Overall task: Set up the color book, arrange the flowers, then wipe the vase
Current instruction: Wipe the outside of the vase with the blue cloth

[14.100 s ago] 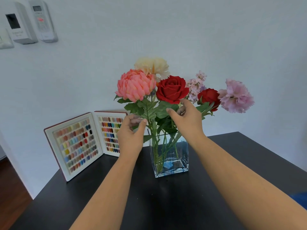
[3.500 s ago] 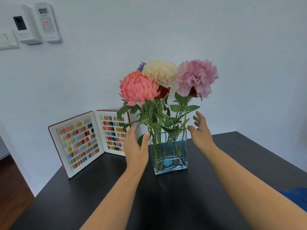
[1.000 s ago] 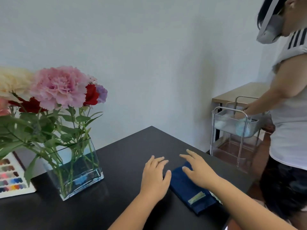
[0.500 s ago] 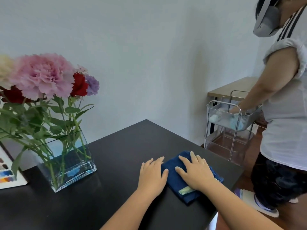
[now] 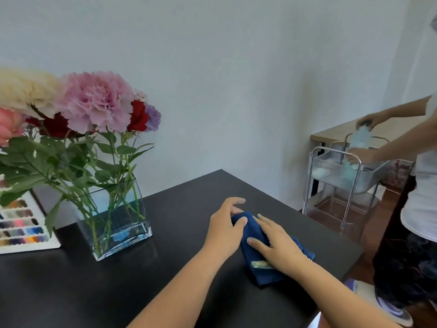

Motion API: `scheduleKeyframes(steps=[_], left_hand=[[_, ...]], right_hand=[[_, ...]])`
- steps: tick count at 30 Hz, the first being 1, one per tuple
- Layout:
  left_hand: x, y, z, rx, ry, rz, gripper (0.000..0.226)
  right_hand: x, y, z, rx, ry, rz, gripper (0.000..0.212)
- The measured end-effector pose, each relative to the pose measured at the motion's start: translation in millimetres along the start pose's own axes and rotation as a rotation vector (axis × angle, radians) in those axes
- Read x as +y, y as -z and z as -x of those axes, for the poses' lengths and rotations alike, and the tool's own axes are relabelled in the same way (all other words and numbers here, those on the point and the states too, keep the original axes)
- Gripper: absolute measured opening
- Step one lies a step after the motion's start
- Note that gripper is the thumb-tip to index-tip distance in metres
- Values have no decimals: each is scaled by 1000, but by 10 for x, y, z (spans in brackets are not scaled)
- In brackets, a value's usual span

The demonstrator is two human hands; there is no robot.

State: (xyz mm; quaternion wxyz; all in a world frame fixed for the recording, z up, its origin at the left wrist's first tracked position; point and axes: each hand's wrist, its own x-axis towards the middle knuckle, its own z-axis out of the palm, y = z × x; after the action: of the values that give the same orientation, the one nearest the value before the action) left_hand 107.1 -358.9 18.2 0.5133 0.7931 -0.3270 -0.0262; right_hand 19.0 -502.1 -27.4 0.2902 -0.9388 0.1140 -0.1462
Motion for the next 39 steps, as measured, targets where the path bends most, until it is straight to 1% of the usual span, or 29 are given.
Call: scheduleKeyframes(steps=[2,3,7,9,12,15,17,19,22,24,26,27,29,31,33,35,37,39], left_hand=[[54,134,13,30,-45,-27,44],[67,213,28,52,-64,-44,44],[36,610,100,164,-103,-124,40],[-25,824,149,248,-106,-111,35],[-202,1186,260,410,-104,-77,28],[-466,1609,383,585,-62,-20,26],[-630,1878,445,702,-27,17,27],[-791,2119,518,807,-1,2,25],[-1059,2407,650,990,35,10,23],[-1232,2544,715,1046,67,33,22],[-1377,2646,717,993,135,51,13],[-1419,2687,695,938,160,51,14],[-1461,2752,625,811,152,36,25],[-1457,2795,544,721,124,54,35],[-1459,2829,481,686,126,178,40],[-1476,2865,432,648,142,335,44],[-1511,2901,397,577,149,398,50],[-1514,2927,372,501,154,424,51]], right_hand=[[-167,-67,-41,62,40,-179,43],[-261,-109,-65,77,49,-233,38],[-635,-308,-207,31,81,-415,30],[-813,-441,-292,-7,54,-551,29],[-1050,-655,-440,-41,-62,-752,20],[-1297,-824,-573,-50,-196,-1013,20],[-1435,-919,-658,-31,-245,-1108,18],[-1572,-1018,-745,-21,-237,-1129,25],[-1772,-1156,-839,1,-205,-1114,44],[-1908,-1240,-864,37,-147,-1118,49],[-2056,-1322,-872,90,-81,-1134,47],[-2138,-1360,-874,116,-47,-1145,45],[-2285,-1438,-885,169,25,-1140,40],[-2410,-1518,-909,230,94,-1103,47],[-2535,-1599,-926,286,173,-1033,53],[-2645,-1674,-952,334,278,-919,51],[-2710,-1749,-996,372,339,-783,51],[-2736,-1828,-1037,387,339,-732,52]])
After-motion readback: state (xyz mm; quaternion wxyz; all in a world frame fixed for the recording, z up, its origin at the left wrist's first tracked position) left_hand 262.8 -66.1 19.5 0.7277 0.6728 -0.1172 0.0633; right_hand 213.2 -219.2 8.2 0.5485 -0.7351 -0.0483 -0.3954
